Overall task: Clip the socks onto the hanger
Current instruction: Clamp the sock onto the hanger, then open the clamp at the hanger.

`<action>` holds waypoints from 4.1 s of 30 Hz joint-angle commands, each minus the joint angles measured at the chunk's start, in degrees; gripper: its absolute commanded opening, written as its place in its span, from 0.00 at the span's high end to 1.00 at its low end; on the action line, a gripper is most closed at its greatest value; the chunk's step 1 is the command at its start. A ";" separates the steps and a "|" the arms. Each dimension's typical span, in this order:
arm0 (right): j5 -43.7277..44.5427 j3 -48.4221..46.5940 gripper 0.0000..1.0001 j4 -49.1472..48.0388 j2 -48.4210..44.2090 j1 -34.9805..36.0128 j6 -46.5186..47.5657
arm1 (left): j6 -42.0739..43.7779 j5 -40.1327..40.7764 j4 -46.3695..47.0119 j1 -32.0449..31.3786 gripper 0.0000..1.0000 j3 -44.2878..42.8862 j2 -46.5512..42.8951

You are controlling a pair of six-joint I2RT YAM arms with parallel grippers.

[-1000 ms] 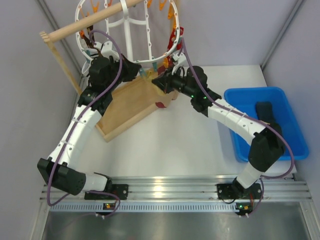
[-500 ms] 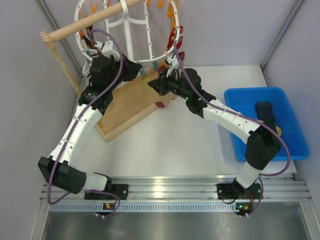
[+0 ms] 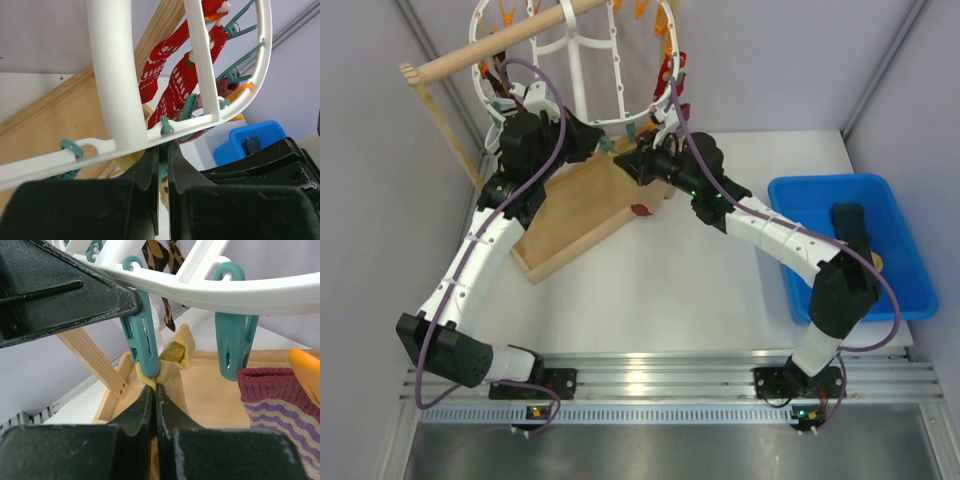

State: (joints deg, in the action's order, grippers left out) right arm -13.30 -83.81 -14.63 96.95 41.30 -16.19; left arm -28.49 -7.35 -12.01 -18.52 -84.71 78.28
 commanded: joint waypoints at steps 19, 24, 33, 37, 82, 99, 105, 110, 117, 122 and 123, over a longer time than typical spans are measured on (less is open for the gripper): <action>-1.11 -5.57 1.00 -4.61 1.23 1.42 -0.34 | -0.60 -4.51 -0.47 -0.37 1.00 -0.28 1.35; -1.11 -4.87 1.00 -4.35 0.53 1.42 0.01 | -0.86 -3.63 -0.73 -0.37 0.91 -0.37 1.26; -1.03 -4.17 1.00 -4.18 0.00 1.24 0.10 | -0.60 -2.23 -0.91 -0.28 0.69 -0.99 0.91; -1.03 -4.34 1.00 -4.18 -0.09 1.07 0.19 | -0.51 -2.49 -0.38 -0.02 0.64 -1.34 0.65; -4.54 0.40 1.00 1.36 -5.89 -2.80 7.57 | 6.69 9.11 -1.61 2.97 0.73 2.35 -8.50; -30.10 0.75 0.41 2.25 -9.14 -8.78 8.98 | 12.40 -11.97 -5.12 2.97 1.00 0.33 -7.00; -37.76 0.41 0.43 -6.37 -9.59 -7.29 4.06 | 14.95 -18.64 -6.71 2.97 0.97 -1.34 -5.95; -37.24 -6.18 0.43 -2.34 -4.68 -5.36 5.19 | 15.31 -21.47 -5.75 2.97 0.96 -1.16 -6.21; -34.69 -9.97 0.43 -1.00 0.78 -4.91 6.08 | 15.83 -24.37 -4.95 2.97 0.97 -1.43 -6.47; -34.07 -11.99 0.43 -1.71 3.24 -4.21 6.52 | 16.19 -25.52 -4.78 2.97 0.98 -1.34 -6.30; -33.99 -12.16 0.43 -2.06 3.42 -4.21 6.43 | 16.19 -25.78 -4.69 2.97 0.98 -1.34 -6.39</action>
State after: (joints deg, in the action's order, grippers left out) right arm -47.64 -91.98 -14.09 100.05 35.97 -10.50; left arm -13.39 -26.04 -17.74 -14.72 -84.36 71.94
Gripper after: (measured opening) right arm 0.574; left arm 0.236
